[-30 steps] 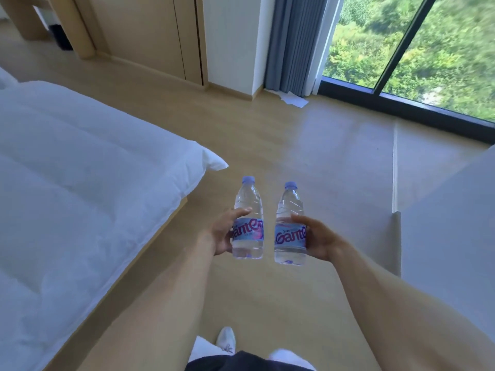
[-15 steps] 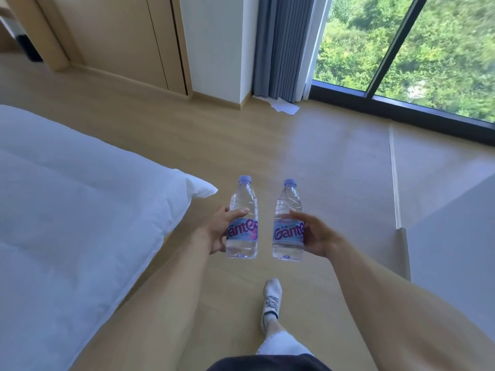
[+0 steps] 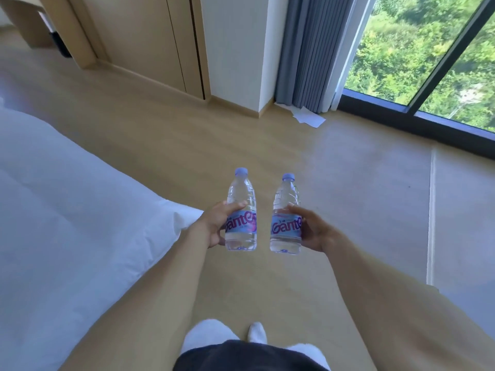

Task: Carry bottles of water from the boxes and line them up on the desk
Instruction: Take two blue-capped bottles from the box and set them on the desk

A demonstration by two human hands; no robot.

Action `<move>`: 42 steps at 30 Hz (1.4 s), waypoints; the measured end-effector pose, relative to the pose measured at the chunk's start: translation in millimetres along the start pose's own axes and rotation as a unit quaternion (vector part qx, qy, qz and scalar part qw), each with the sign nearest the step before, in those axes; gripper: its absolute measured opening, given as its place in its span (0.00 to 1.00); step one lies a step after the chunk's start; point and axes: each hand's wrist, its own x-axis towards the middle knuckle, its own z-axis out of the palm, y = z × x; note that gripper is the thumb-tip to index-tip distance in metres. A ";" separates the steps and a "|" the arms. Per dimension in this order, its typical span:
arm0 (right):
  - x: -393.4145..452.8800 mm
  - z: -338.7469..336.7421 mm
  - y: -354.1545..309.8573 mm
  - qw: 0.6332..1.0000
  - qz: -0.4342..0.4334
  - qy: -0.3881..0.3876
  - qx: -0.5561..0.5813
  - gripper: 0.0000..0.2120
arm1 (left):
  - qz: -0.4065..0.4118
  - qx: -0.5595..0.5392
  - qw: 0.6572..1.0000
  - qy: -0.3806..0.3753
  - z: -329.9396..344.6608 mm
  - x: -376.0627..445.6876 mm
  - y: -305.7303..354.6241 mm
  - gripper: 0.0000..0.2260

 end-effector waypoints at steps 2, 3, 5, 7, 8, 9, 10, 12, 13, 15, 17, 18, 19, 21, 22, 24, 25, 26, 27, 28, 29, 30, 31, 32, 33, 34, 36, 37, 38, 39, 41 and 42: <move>16.6 -3.4 -22.0 1.000 0.005 0.001 0.000 0.27 | 0.000 -0.003 1.000 0.009 4.3 17.4 15.4 0.13; 24.9 -4.2 -32.3 1.000 0.007 0.003 -0.004 0.28 | 0.000 -0.004 1.000 0.012 5.9 26.4 23.5 0.12; 41.4 -4.9 -51.4 1.000 0.012 0.006 -0.022 0.29 | -0.001 -0.007 1.000 0.016 7.3 45.0 39.0 0.13; 58.7 -3.7 -67.8 0.999 0.017 0.009 -0.044 0.29 | 0.000 -0.004 1.000 0.015 6.4 64.8 52.6 0.13; 68.5 -2.5 -75.8 0.998 0.017 0.014 -0.055 0.30 | 0.002 -0.004 1.000 0.012 4.4 76.1 59.2 0.13; 79.4 -1.0 -84.1 0.998 0.016 0.022 -0.064 0.31 | 0.003 -0.005 1.000 0.011 1.8 88.4 65.8 0.12; 91.2 1.0 -92.6 0.997 0.015 0.030 -0.071 0.31 | 0.005 -0.008 1.000 0.012 -1.2 101.3 72.3 0.13; 118.1 6.2 -110.9 0.995 0.016 0.038 -0.089 0.30 | 0.008 -0.019 1.000 0.018 -9.1 126.9 86.4 0.15; 133.3 9.8 -121.3 0.994 0.018 0.042 -0.100 0.27 | 0.008 -0.025 0.999 0.022 -14.6 140.2 94.7 0.17; 166.6 18.7 -146.6 0.991 0.019 0.055 -0.124 0.23 | 0.009 -0.030 0.999 0.022 -28.8 168.1 115.7 0.20; 203.7 31.1 -176.1 0.986 0.017 0.067 -0.149 0.20 | 0.009 -0.033 0.999 0.021 -47.4 197.8 141.1 0.21; 222.0 40.0 -191.4 0.984 0.018 0.072 -0.160 0.18 | 0.008 -0.035 0.999 0.021 -58.2 212.9 155.7 0.21; 239.5 49.6 -206.6 0.983 0.020 0.077 -0.168 0.17 | 0.007 -0.038 0.999 0.021 -68.8 227.0 171.0 0.21; 273.0 69.0 -233.0 0.981 0.023 0.074 -0.179 0.16 | 0.011 -0.040 0.999 0.013 -89.1 250.1 201.3 0.22; 290.0 79.2 -246.5 0.980 0.021 0.065 -0.185 0.16 | 0.020 -0.042 0.999 0.008 -99.2 260.6 216.6 0.23; 322.9 101.7 -274.1 0.978 0.019 0.049 -0.201 0.18 | 0.030 -0.048 0.998 0.015 -119.4 279.9 246.4 0.22; 337.4 112.5 -286.2 0.977 0.022 0.044 -0.209 0.21 | 0.030 -0.048 0.998 0.026 -128.9 287.8 260.9 0.21; 349.5 122.8 -296.2 0.975 0.021 0.039 -0.217 0.24 | 0.030 -0.048 0.998 0.035 -137.1 295.3 273.8 0.21; 362.4 132.5 -305.8 0.975 0.021 0.031 -0.220 0.27 | 0.033 -0.051 0.997 0.040 -145.6 302.5 285.7 0.21; 376.9 140.7 -315.1 0.975 0.021 0.021 -0.221 0.29 | 0.038 -0.057 0.997 0.044 -154.5 309.5 296.3 0.22; 392.1 147.4 -323.5 0.976 0.020 0.011 -0.219 0.29 | 0.040 -0.065 0.996 0.051 -163.3 316.2 305.8 0.24; 407.1 154.4 -332.5 0.975 0.021 0.004 -0.220 0.28 | 0.040 -0.071 0.995 0.061 -172.6 323.5 315.5 0.25; 421.9 161.9 -341.2 0.974 0.024 0.000 -0.224 0.27 | 0.040 -0.075 0.994 0.072 -182.1 331.1 324.6 0.26; 436.1 169.3 -348.7 0.973 0.028 -0.005 -0.230 0.27 | 0.040 -0.078 0.993 0.082 -191.2 338.8 332.4 0.26; 450.3 176.4 -355.1 0.971 0.035 -0.012 -0.235 0.27 | 0.040 -0.082 0.992 0.092 -199.8 347.2 338.7 0.25; 464.9 183.2 -361.4 0.970 0.041 -0.022 -0.237 0.27 | 0.040 -0.086 0.990 0.100 -208.7 356.1 344.6 0.24; 497.1 196.3 -376.0 0.969 0.049 -0.043 -0.237 0.29 | 0.036 -0.093 0.988 0.118 -226.3 375.7 357.9 0.23; 513.1 203.3 -384.1 0.968 0.054 -0.053 -0.239 0.30 | 0.032 -0.093 0.987 0.128 -234.8 385.7 365.3 0.23; 529.0 210.6 -392.8 0.966 0.059 -0.063 -0.245 0.31 | 0.028 -0.095 0.986 0.136 -243.3 396.3 373.0 0.22; 545.0 217.7 -402.0 0.963 0.065 -0.074 -0.251 0.32 | 0.027 -0.099 0.984 0.144 -251.6 407.8 381.0 0.22; 579.8 230.3 -423.3 0.957 0.072 -0.103 -0.263 0.31 | 0.028 -0.110 0.981 0.158 -267.6 432.6 400.1 0.20; 598.2 237.0 -436.4 0.953 0.074 -0.117 -0.268 0.28 | 0.030 -0.117 0.979 0.167 -274.7 445.2 411.9 0.19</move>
